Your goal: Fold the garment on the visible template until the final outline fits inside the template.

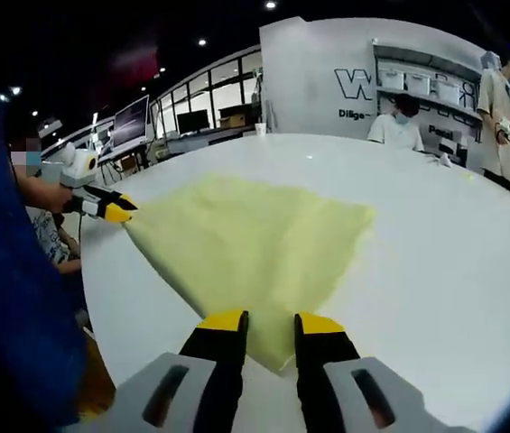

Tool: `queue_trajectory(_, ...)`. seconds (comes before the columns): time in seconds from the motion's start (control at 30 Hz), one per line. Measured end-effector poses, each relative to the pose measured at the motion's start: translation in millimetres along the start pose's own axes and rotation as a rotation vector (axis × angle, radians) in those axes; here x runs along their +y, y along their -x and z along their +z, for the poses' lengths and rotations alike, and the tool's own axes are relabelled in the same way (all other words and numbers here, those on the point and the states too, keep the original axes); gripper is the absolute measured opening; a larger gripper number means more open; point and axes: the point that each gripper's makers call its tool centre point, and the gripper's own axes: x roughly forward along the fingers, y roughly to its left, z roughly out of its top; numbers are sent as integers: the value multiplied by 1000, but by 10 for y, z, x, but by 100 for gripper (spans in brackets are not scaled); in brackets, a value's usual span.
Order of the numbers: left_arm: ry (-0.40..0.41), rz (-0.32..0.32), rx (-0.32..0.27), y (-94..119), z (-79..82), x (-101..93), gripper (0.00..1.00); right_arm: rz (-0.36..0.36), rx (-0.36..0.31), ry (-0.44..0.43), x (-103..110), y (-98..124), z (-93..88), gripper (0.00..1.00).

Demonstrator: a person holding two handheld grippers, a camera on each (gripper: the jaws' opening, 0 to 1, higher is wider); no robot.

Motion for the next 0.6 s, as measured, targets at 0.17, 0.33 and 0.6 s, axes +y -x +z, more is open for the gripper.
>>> queue_trajectory(0.17,1,16,17,87,-50,80,27,-13,9,-25,-4,97,-12,14)
queue_trajectory(0.33,36,39,-41,335,41,119,36,-52,-72,-77,-35,305,122,23)
queue_trajectory(0.6,107,11,-113,616,173,-84,80,-101,-164,-72,-5,647,333,63)
